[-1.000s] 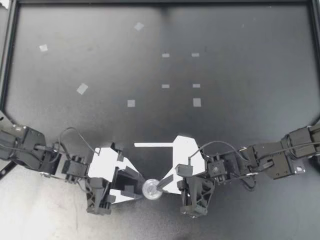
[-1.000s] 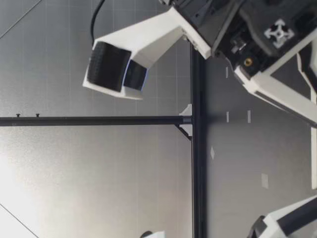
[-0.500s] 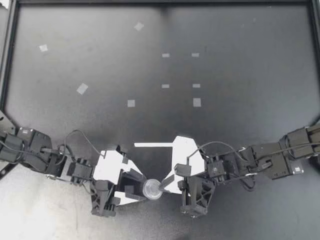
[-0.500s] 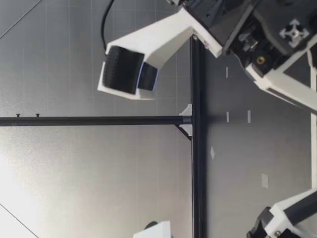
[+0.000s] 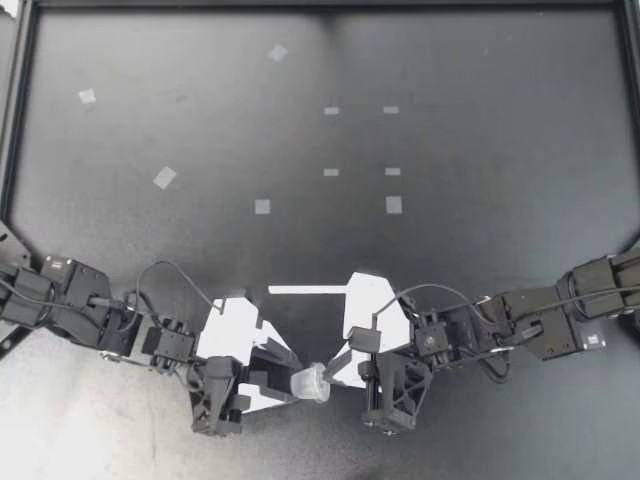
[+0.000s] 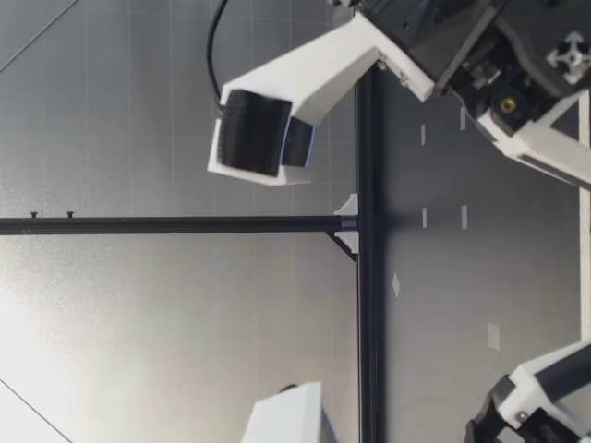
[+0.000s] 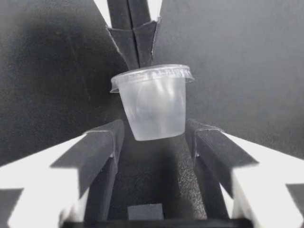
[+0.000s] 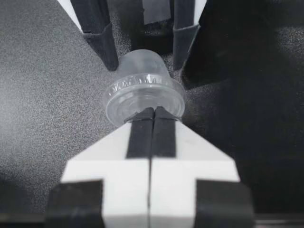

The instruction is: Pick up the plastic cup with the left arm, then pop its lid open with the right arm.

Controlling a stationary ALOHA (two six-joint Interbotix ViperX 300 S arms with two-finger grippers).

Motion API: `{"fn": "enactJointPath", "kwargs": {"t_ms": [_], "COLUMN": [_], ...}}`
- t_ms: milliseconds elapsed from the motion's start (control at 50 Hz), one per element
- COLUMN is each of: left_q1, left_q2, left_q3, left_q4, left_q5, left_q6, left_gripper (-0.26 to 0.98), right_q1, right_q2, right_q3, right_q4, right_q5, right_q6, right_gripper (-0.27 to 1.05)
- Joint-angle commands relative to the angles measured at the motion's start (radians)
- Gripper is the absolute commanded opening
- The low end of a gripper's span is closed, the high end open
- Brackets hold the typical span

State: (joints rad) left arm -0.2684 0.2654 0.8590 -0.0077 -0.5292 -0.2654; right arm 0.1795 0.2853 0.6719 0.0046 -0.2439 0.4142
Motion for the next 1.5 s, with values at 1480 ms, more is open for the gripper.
{"fn": "enactJointPath", "kwargs": {"t_ms": [1480], "left_q1": [0.051], "left_q2": [-0.256], "left_q3": [0.106], "left_q4": [-0.140], "left_q5": [-0.318], "left_q6": [0.298], "left_gripper": [0.14], "right_q1": [-0.012], "right_q2": [-0.420], "right_q3": [0.339], "right_q4": [0.055], "right_q5": [-0.364], "right_q6": [0.304], "right_gripper": [0.26]}}
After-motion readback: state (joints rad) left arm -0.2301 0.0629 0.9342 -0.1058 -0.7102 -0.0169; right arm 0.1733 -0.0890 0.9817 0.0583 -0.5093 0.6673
